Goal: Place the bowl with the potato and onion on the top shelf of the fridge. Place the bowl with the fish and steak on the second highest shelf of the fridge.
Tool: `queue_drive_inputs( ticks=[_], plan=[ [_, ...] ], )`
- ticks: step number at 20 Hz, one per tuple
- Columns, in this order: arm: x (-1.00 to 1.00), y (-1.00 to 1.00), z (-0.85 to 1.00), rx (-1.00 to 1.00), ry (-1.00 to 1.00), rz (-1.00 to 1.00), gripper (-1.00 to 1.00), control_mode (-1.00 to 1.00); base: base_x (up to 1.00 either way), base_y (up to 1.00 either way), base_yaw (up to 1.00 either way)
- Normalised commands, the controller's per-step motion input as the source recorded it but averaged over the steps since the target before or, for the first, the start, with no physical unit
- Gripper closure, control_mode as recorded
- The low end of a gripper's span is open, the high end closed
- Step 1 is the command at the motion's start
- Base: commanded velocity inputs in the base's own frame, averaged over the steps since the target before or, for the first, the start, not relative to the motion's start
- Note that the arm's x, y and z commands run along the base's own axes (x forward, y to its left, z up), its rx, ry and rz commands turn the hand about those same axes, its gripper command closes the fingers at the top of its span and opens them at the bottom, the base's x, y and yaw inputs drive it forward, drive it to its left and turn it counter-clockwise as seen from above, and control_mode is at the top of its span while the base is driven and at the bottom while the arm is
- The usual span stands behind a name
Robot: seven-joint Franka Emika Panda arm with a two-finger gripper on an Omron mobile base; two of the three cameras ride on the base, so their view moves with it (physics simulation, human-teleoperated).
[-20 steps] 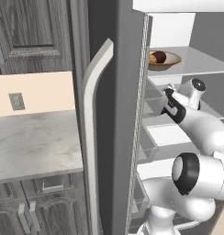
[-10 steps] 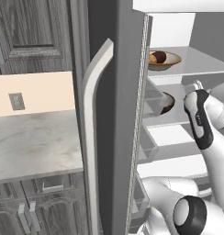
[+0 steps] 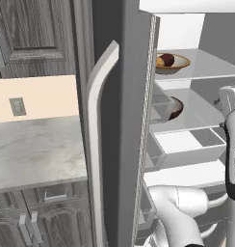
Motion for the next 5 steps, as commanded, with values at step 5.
queue_drive_inputs(
  ticks=[5],
  plan=[
    [-0.74,0.18,0.63,-0.11,-0.06,0.05,-1.0,-1.0,0.0,0.0,0.0]
  ],
)
